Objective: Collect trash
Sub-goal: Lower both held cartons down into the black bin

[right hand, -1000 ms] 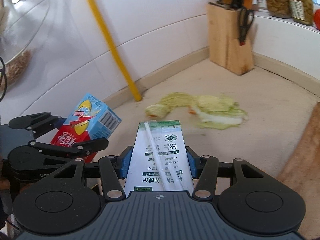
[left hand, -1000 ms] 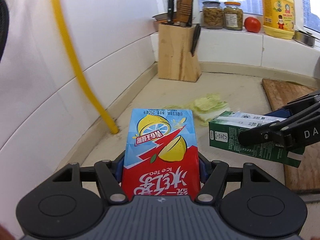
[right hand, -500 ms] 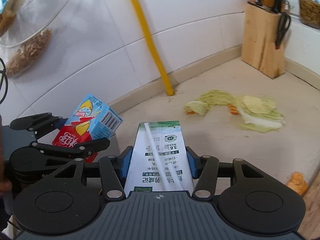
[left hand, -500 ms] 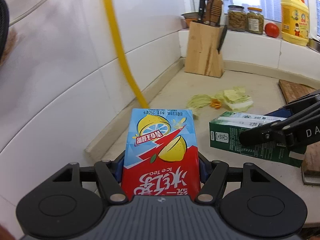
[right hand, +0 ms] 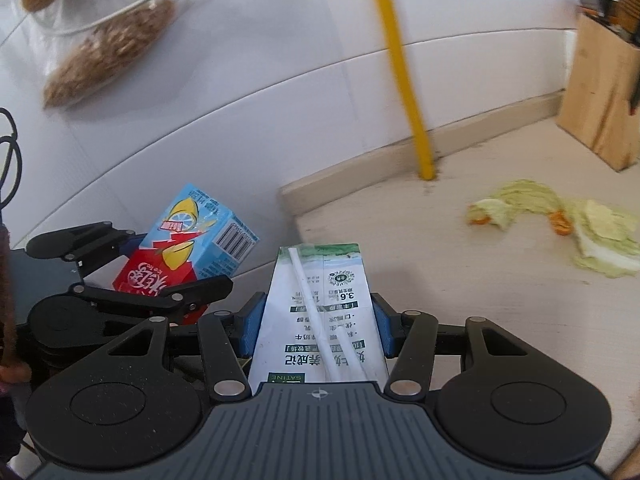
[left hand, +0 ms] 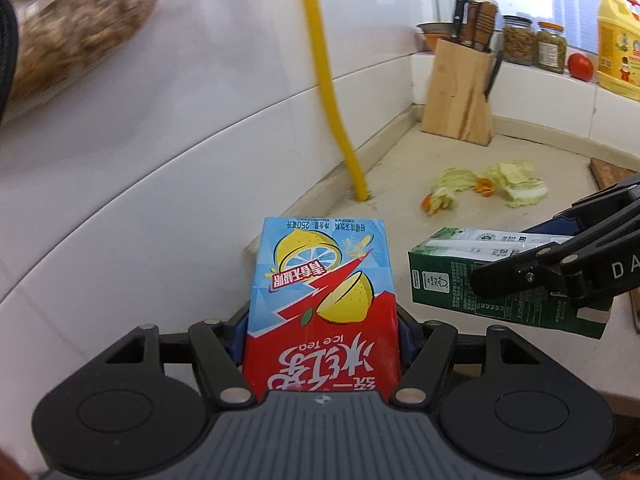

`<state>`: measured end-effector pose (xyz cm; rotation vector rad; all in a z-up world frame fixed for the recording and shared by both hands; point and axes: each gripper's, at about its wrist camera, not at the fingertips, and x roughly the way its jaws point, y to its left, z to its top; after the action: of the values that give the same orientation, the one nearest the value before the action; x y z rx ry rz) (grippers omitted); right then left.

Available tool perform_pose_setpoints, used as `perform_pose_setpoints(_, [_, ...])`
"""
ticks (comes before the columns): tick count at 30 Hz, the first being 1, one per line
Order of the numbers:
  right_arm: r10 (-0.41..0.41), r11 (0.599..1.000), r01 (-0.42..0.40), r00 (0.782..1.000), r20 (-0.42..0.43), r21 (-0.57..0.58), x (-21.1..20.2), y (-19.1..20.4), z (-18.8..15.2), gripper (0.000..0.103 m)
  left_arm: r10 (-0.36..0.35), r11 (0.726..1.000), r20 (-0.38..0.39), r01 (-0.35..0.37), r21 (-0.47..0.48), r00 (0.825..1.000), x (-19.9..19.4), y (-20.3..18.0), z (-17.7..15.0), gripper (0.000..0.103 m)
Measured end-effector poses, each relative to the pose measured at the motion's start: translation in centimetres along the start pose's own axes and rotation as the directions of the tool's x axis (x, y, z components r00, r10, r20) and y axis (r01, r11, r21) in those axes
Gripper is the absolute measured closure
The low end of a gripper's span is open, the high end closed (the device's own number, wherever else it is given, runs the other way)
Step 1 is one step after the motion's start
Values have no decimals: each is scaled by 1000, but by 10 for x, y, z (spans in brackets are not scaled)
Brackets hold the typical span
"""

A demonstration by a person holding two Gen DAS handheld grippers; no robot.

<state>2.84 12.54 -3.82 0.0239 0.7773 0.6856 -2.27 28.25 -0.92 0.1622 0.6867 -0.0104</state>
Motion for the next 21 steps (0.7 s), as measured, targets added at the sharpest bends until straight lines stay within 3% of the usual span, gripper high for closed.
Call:
perform_pose_setpoints(10, [54, 998, -56, 997, -47, -43, 23, 41, -9, 42, 30, 996, -12, -31, -89, 999, -13, 33, -38, 39])
perform_pose_setpoints(21, [79, 993, -88, 991, -112, -78, 56, 75, -18, 42, 55, 981, -66, -66, -180, 996, 0, 66, -78, 39])
